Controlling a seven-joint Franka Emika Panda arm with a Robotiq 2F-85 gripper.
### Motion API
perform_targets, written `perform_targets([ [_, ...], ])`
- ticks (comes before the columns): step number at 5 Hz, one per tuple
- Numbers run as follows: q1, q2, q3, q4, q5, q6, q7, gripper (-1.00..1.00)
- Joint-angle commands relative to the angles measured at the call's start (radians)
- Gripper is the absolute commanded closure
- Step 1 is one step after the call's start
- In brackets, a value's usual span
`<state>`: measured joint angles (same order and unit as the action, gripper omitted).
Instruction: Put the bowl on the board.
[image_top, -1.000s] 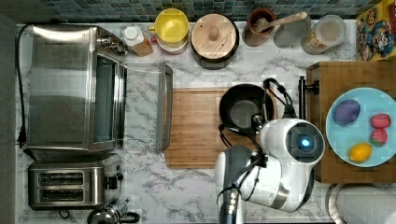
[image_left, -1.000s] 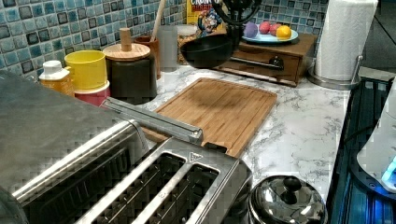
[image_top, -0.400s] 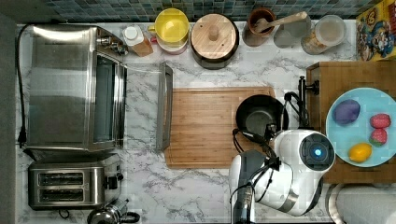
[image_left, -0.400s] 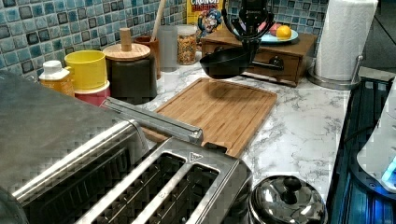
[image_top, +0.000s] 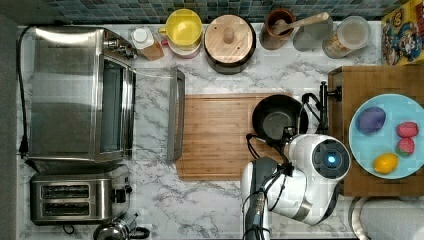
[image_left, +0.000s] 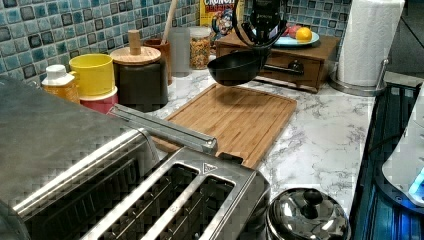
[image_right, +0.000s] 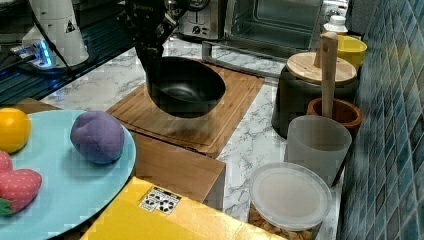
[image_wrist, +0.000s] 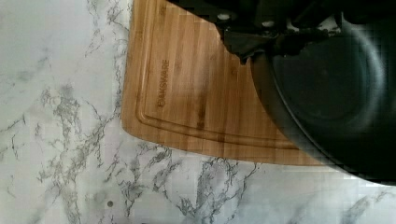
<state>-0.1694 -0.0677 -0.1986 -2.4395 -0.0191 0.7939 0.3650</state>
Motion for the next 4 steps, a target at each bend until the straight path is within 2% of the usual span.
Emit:
perform_targets([
  [1,0.005,0.065,0.013,0.075,-0.015,0.001,0.072,1.0],
  [2,0.009,0.069,0.013,0.086,-0.014,-0.003,0.07,0.0],
  [4,0.015,0.079,0.015,0.099,0.003,-0.011,0.064,0.0],
])
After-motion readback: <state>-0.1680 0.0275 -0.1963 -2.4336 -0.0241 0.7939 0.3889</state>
